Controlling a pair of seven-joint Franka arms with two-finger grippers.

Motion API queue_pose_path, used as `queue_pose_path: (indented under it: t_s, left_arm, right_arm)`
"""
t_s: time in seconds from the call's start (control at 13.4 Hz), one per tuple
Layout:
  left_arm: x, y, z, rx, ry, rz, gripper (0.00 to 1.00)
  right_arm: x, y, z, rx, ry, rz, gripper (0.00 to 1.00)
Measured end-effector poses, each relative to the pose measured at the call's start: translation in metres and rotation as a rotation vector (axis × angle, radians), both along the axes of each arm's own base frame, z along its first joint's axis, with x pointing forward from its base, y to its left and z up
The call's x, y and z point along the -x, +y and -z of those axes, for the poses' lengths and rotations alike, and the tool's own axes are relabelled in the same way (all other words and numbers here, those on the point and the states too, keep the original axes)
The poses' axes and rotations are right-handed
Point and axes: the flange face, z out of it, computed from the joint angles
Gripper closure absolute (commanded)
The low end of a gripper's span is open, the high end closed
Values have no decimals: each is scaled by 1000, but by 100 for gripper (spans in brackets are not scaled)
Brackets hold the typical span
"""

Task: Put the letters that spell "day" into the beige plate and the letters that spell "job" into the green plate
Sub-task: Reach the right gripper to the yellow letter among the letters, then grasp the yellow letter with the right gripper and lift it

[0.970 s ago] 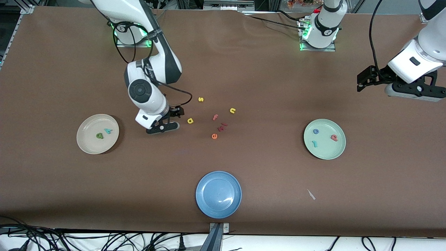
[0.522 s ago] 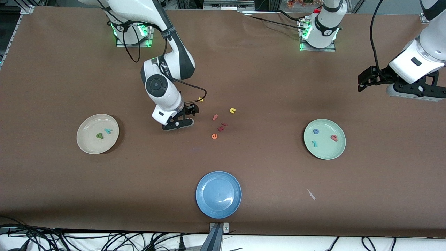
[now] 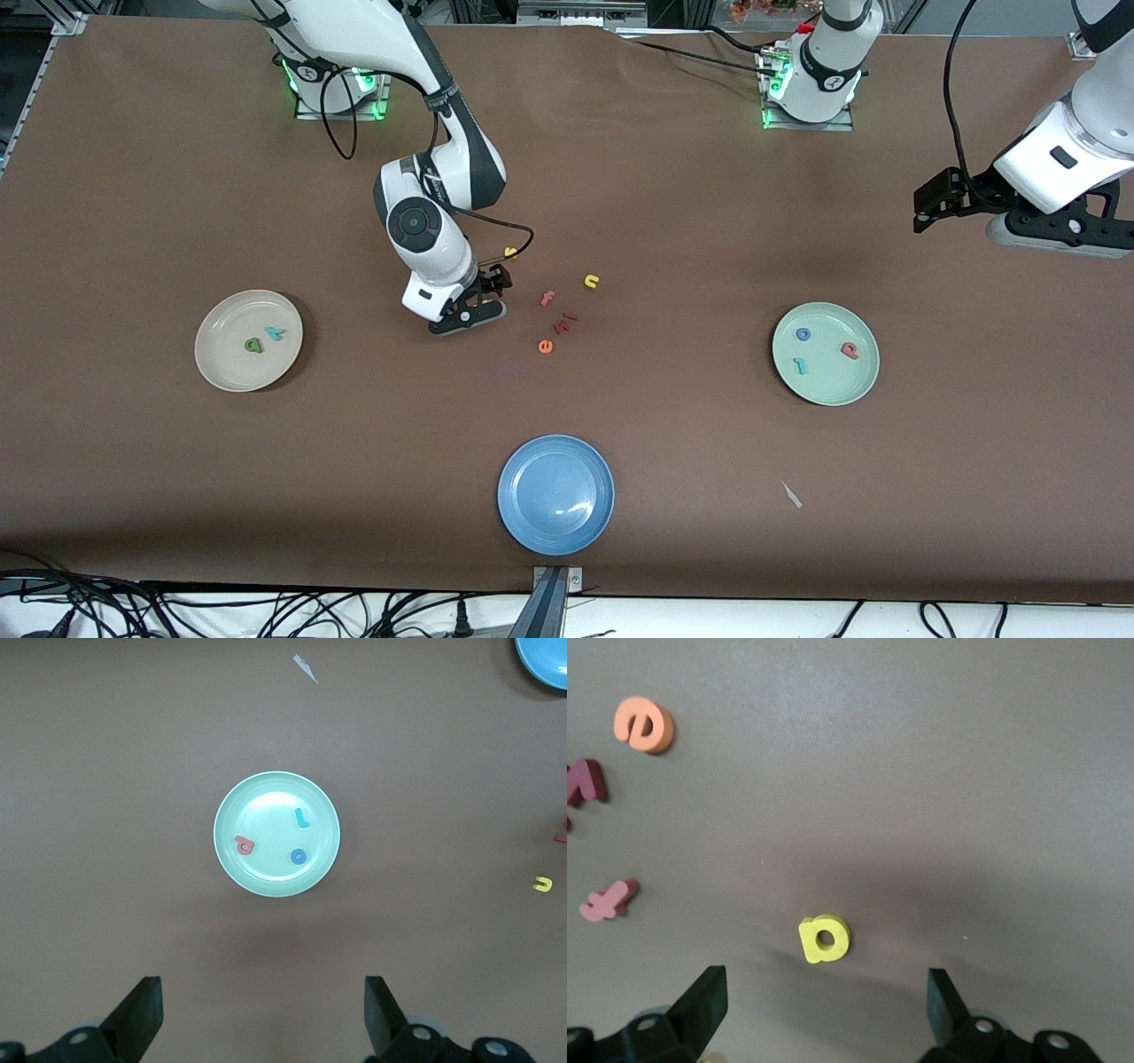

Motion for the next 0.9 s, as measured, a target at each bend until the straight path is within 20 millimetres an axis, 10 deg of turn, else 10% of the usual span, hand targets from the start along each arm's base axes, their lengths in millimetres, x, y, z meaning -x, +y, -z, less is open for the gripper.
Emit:
queue_pose_path:
  t_s: [0.9]
  left_arm:
    - [0, 0, 0, 0, 1, 0, 0]
  right_arm:
    - [6, 8, 31, 9, -29, -69, 36]
